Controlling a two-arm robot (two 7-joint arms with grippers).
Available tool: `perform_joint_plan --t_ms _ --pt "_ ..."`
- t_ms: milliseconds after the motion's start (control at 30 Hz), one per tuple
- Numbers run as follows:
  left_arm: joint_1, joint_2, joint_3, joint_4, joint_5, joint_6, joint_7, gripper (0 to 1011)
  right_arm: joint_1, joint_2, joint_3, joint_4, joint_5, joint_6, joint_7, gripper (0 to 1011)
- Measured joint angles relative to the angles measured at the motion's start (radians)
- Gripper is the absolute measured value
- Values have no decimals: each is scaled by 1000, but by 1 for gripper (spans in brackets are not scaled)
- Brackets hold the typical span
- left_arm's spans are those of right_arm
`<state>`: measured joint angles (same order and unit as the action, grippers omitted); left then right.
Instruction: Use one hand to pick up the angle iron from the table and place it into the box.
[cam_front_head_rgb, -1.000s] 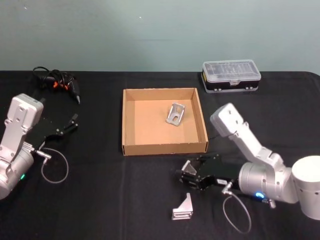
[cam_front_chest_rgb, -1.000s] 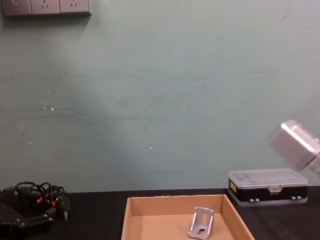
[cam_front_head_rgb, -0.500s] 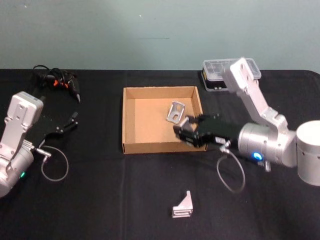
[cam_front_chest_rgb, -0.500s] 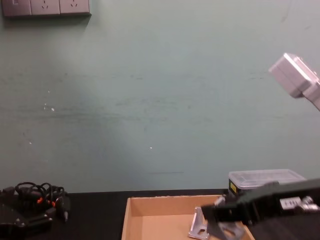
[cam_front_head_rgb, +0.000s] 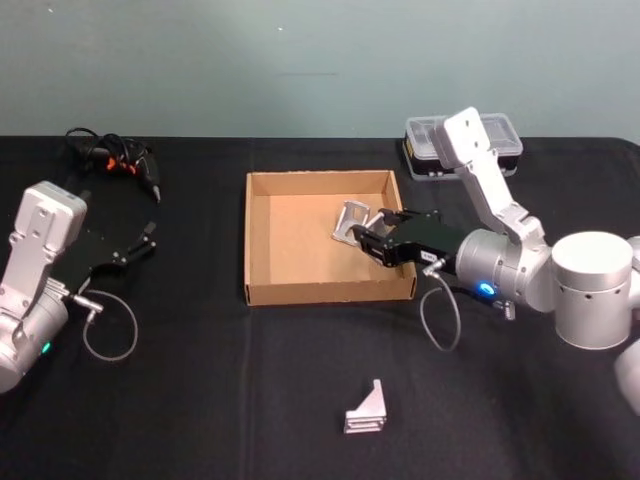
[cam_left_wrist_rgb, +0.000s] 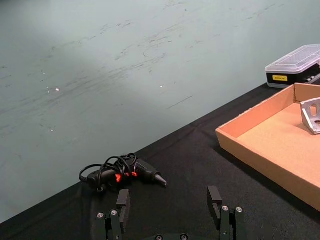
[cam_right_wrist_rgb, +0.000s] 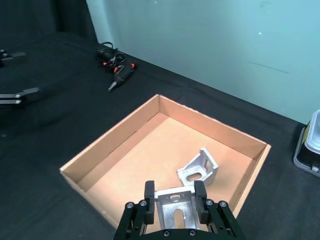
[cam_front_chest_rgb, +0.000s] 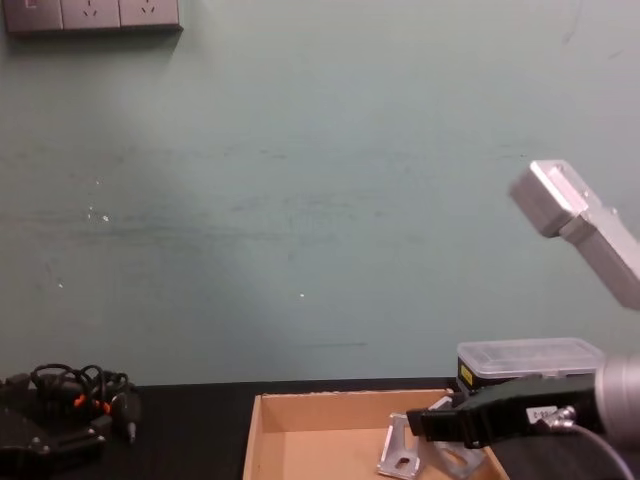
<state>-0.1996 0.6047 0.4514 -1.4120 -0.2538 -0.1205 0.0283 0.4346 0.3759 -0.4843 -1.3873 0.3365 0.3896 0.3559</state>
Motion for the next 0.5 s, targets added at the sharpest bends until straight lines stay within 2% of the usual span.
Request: perform_joint_plan --t_ms 200,500 --pt "0 0 0 0 0 0 0 1011 15 -30 0 60 -19 -33 1 473" --pt "0 0 0 0 0 0 0 1011 43 -73 5 150 -41 -51 13 473"
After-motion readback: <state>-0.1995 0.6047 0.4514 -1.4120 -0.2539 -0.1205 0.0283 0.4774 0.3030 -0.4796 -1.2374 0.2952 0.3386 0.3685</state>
